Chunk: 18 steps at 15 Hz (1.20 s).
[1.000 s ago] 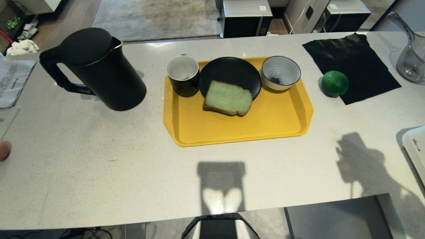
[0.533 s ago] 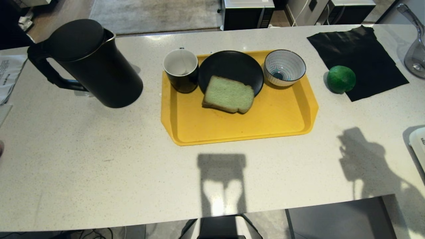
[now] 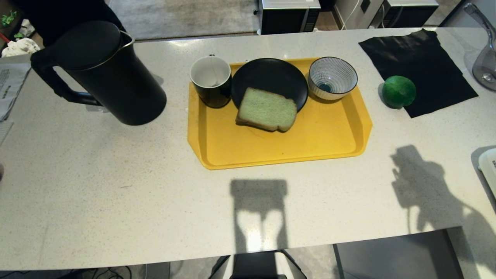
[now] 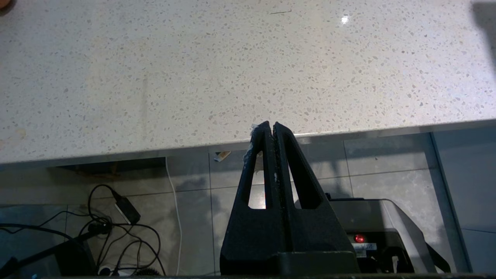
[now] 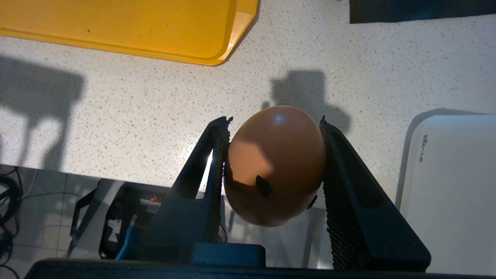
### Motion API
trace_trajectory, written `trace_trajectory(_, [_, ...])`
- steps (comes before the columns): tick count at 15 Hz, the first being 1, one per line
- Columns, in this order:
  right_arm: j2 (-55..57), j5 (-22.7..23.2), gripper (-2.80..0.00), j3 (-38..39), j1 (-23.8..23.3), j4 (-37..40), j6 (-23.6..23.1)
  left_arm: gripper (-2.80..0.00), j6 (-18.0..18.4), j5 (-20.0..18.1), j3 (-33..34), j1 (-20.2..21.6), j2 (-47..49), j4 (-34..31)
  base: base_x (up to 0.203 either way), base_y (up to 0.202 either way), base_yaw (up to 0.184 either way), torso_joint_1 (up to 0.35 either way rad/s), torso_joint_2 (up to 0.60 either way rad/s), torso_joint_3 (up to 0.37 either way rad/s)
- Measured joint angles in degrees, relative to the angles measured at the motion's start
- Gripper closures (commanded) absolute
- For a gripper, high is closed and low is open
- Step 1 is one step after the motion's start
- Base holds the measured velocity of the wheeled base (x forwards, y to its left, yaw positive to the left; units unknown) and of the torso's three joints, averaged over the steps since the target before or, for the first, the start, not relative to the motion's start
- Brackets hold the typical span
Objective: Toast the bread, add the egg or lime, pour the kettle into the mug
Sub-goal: Put the egg in the bowl
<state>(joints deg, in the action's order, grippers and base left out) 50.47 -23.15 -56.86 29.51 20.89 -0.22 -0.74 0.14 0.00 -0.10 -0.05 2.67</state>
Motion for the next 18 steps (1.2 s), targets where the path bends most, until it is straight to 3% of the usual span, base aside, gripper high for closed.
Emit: trace_trajectory(18, [2.30,1.53,0.00,0.22,0.88,-6.27,0.84,0.00,0.00,-0.03,0.00,0.00,0.00,0.02,0.000,0.000,0.000,-0.080,0.16,0.075])
